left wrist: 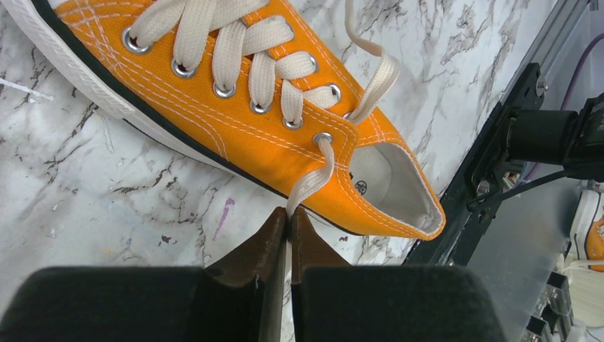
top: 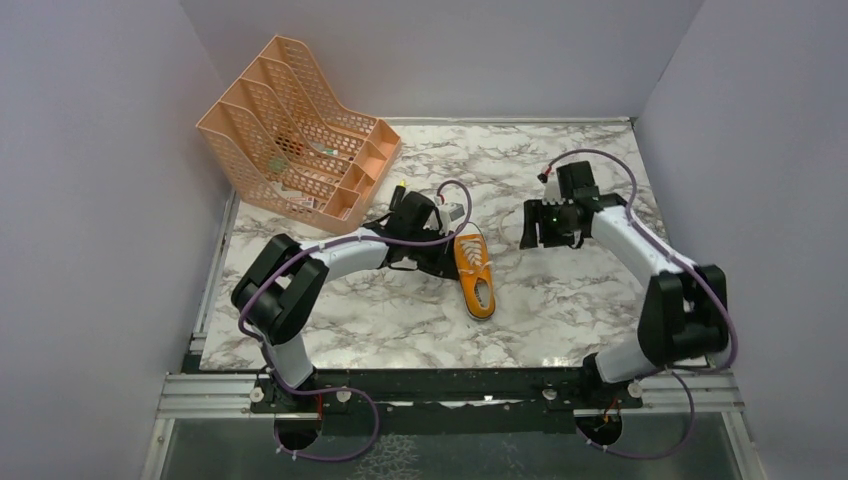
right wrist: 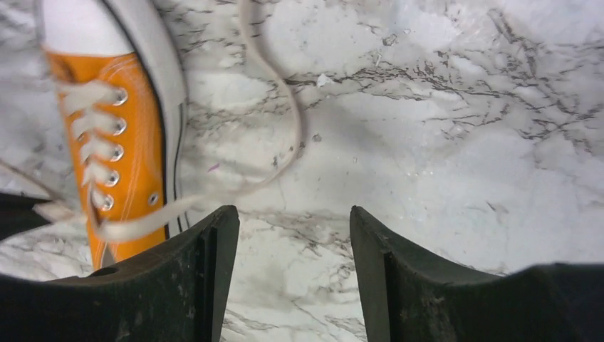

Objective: Tie the shoes

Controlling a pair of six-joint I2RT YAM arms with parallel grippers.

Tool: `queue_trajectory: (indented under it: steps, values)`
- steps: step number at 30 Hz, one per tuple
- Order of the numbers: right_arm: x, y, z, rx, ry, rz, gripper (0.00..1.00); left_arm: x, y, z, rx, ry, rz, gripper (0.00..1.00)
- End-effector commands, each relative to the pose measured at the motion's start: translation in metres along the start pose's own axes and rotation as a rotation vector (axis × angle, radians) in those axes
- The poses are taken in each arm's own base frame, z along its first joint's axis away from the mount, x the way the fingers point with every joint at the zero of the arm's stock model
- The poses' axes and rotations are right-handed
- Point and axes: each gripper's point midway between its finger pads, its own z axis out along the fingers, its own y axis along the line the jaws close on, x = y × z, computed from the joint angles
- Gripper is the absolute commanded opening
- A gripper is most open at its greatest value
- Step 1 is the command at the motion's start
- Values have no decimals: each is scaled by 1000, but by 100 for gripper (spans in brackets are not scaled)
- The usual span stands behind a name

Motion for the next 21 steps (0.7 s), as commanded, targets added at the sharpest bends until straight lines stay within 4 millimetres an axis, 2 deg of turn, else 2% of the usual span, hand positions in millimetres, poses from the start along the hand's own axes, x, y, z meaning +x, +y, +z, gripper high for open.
queue_trajectory:
  steps: [1, 2, 3, 5, 6, 8, 11, 13, 15, 17, 21]
  values:
    - [-35, 18, -33, -91, -364, -273, 65, -10, -13, -8, 13, -7, 17, 7]
    - [-42, 17, -36, -78, -441, -366, 69, -9, -13, -8, 13, -3, 26, 7]
    - [-40, 16, -37, -75, -449, -460, 70, -9, -13, -8, 13, 0, 33, 7]
    - [-33, 12, -35, -67, -391, -584, 66, -9, -12, -7, 14, 4, 39, 6]
    - [-26, 19, -35, -102, -402, -678, 62, -10, -12, -6, 22, 3, 45, 6]
    - [-7, 32, -35, -169, -444, -887, 66, -12, -11, -3, 29, 5, 57, 6]
    - [18, 29, -26, -209, -410, -1119, 67, -15, -9, -1, 36, 2, 75, 4]
    - [30, 28, -16, -266, -346, -1174, 63, -15, -5, 0, 36, 0, 72, 4]
    - [28, 39, -16, -318, -398, -1225, 62, -14, -3, 2, 33, 2, 66, 4]
    - [35, 46, -9, -386, -399, -1254, 57, -14, -1, 0, 30, 4, 60, 4]
    - [35, 50, 0, -419, -421, -1273, 55, -12, 0, -6, 30, -1, 60, 4]
